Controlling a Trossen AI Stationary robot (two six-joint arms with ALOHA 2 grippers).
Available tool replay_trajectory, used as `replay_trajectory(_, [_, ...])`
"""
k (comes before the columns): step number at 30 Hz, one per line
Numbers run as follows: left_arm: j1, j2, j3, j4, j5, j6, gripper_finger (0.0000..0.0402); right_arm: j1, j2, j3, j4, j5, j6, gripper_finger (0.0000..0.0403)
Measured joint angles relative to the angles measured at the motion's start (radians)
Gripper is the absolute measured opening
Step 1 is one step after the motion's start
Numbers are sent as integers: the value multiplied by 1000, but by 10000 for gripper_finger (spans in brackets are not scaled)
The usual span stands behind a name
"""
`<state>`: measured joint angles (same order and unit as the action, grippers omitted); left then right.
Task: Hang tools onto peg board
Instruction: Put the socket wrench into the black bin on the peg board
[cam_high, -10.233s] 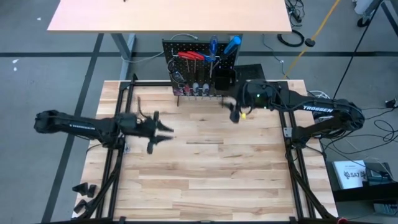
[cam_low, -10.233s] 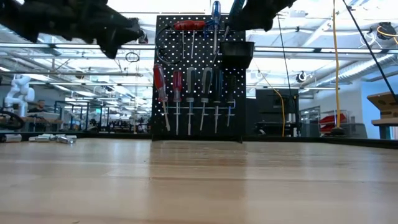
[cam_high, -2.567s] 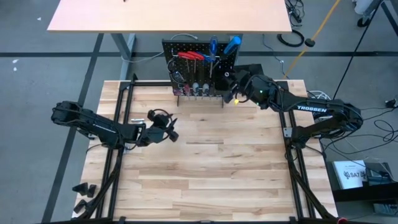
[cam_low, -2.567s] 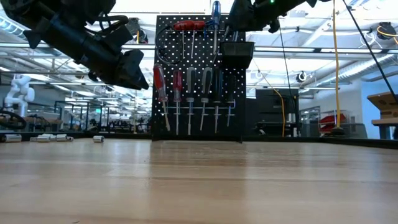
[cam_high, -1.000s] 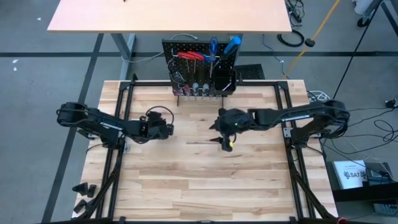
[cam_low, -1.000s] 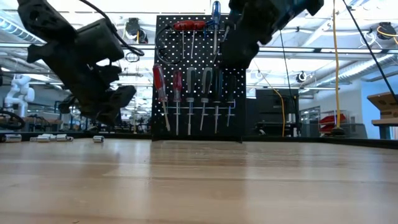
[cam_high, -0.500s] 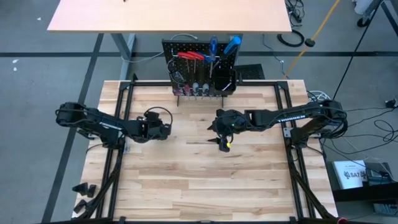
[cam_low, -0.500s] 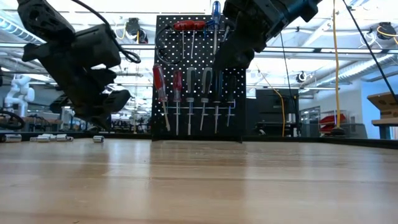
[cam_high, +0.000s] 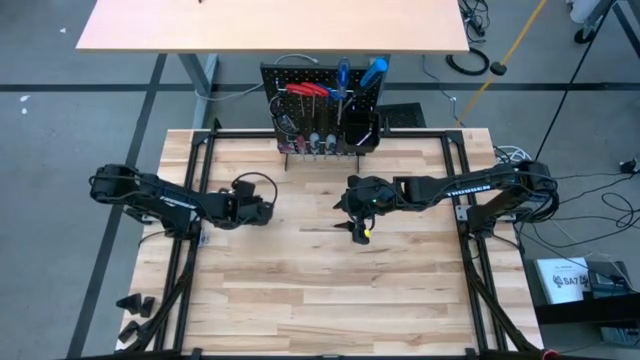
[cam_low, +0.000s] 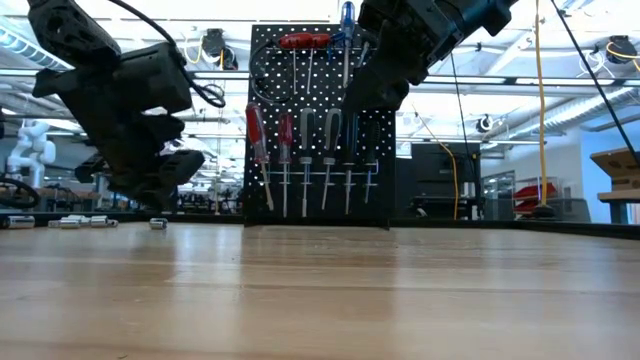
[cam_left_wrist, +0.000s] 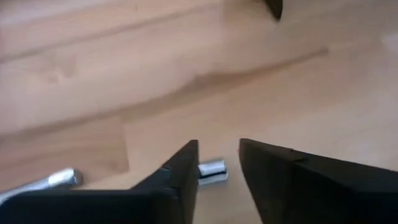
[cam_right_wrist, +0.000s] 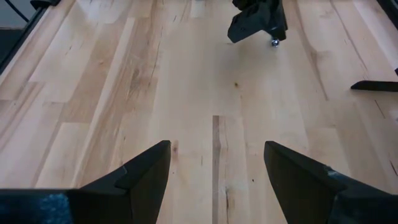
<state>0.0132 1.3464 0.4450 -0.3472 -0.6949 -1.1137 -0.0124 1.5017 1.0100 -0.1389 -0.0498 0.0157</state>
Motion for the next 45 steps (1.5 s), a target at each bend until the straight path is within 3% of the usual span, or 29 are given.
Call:
replay_trajectory(5, [0,0,0,-18,62,-6,180,0,0,0,0,0,-1,251])
replay_trajectory(10, [0,0,0,-20,61,-6,200,0,0,0,-1,0,-1,251])
replay_trajectory(24, [27,113,2,70,51,-7,201,0,0,0,-1,0,-1,251])
replay_trajectory(39, [40,117,3,70,77,-6,200,0,1,0,-1,0,-1,251])
replay_trajectory(45, [40,118,3,70,93,-3,163,0,1,0,-1,0,-1,251])
